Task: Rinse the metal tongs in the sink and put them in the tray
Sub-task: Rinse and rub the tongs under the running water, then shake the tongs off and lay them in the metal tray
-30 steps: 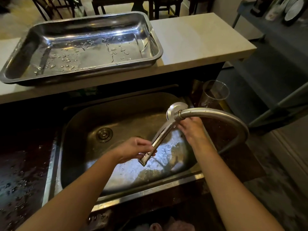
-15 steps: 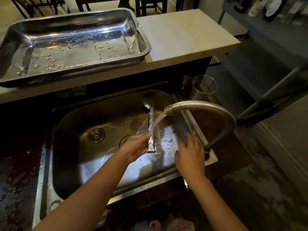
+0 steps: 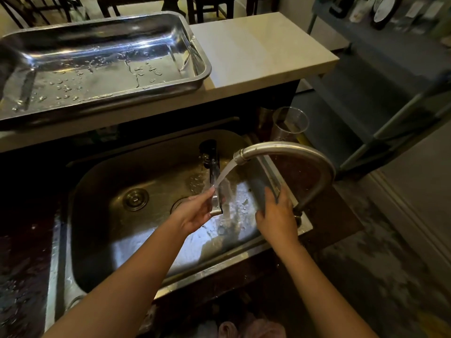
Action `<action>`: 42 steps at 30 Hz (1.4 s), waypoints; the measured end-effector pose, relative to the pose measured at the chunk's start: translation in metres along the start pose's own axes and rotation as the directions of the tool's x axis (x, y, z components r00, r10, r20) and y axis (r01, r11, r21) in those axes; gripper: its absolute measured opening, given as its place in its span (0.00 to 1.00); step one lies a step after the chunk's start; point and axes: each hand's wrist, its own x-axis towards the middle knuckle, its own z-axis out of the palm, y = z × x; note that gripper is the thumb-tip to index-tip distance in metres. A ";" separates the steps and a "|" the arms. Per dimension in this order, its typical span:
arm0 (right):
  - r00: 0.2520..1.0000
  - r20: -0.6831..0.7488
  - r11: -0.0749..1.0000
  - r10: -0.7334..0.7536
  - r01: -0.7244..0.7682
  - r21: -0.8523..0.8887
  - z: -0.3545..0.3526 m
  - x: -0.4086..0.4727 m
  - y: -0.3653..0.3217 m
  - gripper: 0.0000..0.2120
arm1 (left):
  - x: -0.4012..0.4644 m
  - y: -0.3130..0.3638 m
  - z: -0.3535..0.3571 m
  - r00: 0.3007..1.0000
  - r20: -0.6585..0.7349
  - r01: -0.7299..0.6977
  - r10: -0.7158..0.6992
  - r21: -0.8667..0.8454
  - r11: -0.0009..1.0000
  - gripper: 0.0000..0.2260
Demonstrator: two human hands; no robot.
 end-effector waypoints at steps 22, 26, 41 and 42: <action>0.992 -0.129 0.999 0.013 -0.018 -0.037 0.014 -0.031 -0.023 0.23 | -0.023 -0.023 -0.017 0.982 -0.138 -0.100 0.130 0.205 0.974 0.08; 0.989 -0.146 0.997 -0.040 0.031 -0.066 0.007 -0.014 -0.052 0.23 | -0.037 -0.037 -0.023 0.865 -0.327 -0.222 0.382 0.433 0.873 0.06; 0.740 0.671 0.651 0.038 -0.528 0.545 0.051 0.018 -0.123 0.10 | -0.069 0.000 -0.069 0.913 -0.391 0.014 0.114 0.312 0.950 0.07; 0.724 0.690 0.635 0.029 -0.546 0.546 0.052 0.017 -0.125 0.10 | -0.068 0.002 -0.075 0.918 -0.390 0.045 0.065 0.267 0.963 0.07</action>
